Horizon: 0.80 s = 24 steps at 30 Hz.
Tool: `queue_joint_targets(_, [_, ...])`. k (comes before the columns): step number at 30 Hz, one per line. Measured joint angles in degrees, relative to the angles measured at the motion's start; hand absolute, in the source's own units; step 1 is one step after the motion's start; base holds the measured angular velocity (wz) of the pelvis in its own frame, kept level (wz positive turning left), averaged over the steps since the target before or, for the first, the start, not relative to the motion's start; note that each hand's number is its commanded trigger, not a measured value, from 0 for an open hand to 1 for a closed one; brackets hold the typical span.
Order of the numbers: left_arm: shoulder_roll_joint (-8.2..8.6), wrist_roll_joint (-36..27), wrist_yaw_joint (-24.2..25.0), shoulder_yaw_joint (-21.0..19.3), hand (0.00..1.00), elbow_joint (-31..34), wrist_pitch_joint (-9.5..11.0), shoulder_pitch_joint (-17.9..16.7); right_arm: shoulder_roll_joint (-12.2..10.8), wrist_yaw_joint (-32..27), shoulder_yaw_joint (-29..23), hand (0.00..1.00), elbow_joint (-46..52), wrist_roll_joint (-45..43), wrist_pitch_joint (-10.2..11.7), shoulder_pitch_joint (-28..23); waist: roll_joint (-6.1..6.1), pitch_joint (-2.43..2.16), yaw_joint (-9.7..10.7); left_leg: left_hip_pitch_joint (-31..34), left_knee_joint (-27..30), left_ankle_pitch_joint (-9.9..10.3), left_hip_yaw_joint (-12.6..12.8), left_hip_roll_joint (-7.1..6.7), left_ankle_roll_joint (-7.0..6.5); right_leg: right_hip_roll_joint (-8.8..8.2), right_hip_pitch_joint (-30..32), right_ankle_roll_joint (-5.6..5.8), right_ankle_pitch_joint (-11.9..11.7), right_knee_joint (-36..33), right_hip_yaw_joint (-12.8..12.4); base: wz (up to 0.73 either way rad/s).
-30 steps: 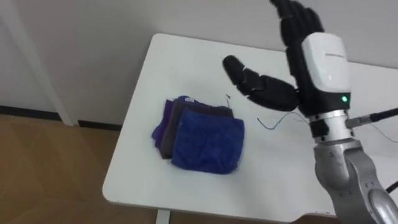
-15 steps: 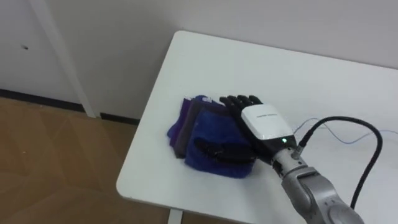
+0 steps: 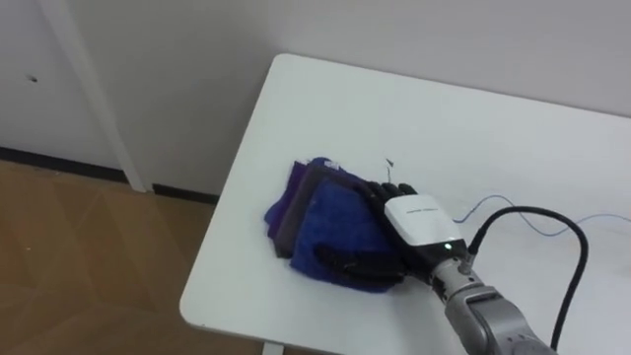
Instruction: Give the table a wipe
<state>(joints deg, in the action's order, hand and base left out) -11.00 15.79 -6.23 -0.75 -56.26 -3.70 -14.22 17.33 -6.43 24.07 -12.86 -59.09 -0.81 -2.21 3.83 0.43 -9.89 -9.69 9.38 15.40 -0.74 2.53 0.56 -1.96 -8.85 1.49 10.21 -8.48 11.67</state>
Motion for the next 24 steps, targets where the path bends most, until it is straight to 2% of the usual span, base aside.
queue_joint_targets(7, [0.04,0.0,-0.7,0.0,0.0,0.0,0.0,-0.6,-1.4,-6.3,-1.2,1.0,-2.9,0.0,0.5,0.2,-0.03,0.0,0.5,-1.2,0.0,0.0,-1.2,-0.22,0.0,-0.08,-2.2,0.01,0.0,1.0,0.7,0.08])
queue_joint_targets(11, [0.04,0.1,-0.9,-0.2,0.0,0.0,0.0,-0.7,-1.5,-8.5,-2.2,1.0,-3.7,0.2,1.3,1.0,0.02,-0.02,0.4,-1.2,0.1,0.0,-1.6,-0.24,0.0,-0.13,-2.3,0.02,0.0,0.9,1.3,0.06])
queue_joint_targets(16, [0.04,0.2,-0.9,-1.3,0.0,0.0,-0.1,-1.0,-1.9,-9.3,-2.8,1.0,-3.7,0.7,3.3,0.8,0.41,-0.18,0.4,-0.9,0.2,-0.1,-1.9,-0.29,-0.22,-0.26,-2.4,0.02,0.0,0.9,2.6,0.06])
queue_joint_targets(19, [0.03,1.2,-0.9,-1.5,0.0,0.0,-0.2,-1.3,-1.9,-9.6,-3.3,1.0,-4.7,0.7,3.2,0.8,0.87,-0.39,0.1,-0.9,0.3,-0.4,-2.0,-0.47,-0.3,-0.48,-2.6,0.03,0.0,0.9,2.8,0.04])
queue_joint_targets(24, [0.02,1.0,-0.8,-1.3,0.0,0.0,-1.0,-1.4,-2.0,-9.7,-4.1,1.0,-5.2,0.8,3.0,0.9,1.43,-0.28,0.4,-0.9,0.8,-0.5,-2.7,-1.01,-0.42,-0.88,-3.1,0.37,0.1,0.8,2.8,0.06])
